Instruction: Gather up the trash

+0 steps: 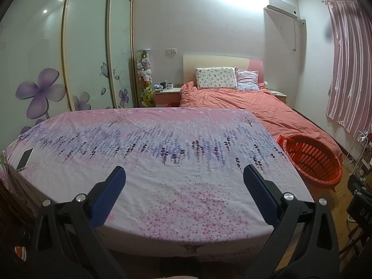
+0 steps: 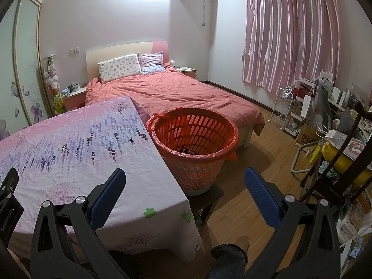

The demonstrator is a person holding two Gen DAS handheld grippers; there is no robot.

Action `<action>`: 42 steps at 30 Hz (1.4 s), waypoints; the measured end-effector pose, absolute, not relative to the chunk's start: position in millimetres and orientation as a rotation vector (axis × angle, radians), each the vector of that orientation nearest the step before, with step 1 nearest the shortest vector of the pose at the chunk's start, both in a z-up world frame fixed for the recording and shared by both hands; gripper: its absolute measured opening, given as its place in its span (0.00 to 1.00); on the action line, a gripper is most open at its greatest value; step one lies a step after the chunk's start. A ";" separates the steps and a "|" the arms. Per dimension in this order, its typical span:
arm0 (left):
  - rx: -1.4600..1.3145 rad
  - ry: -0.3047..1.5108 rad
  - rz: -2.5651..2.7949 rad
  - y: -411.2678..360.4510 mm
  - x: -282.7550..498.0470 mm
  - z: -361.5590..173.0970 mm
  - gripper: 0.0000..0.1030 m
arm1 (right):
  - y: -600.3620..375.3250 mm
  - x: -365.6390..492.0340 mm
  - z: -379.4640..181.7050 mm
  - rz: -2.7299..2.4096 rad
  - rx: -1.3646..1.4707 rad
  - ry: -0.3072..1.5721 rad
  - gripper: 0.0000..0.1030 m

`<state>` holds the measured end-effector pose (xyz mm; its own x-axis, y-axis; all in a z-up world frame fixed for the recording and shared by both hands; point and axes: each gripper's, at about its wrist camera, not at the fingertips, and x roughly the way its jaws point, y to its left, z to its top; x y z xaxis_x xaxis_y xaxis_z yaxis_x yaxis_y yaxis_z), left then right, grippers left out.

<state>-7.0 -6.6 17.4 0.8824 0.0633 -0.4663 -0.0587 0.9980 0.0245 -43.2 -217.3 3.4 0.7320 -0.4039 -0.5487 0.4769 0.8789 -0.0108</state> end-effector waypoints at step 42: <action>0.015 0.504 0.056 -6.3 -6.0 13.9 0.96 | -218.4 -41.9 3.5 -0.484 0.137 0.566 0.98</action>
<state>-6.0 -6.3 13.9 0.8744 0.0576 -0.4818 -0.0503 0.9983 0.0282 -41.9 -218.4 3.5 0.7359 -0.4020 -0.5449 0.4760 0.8794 -0.0060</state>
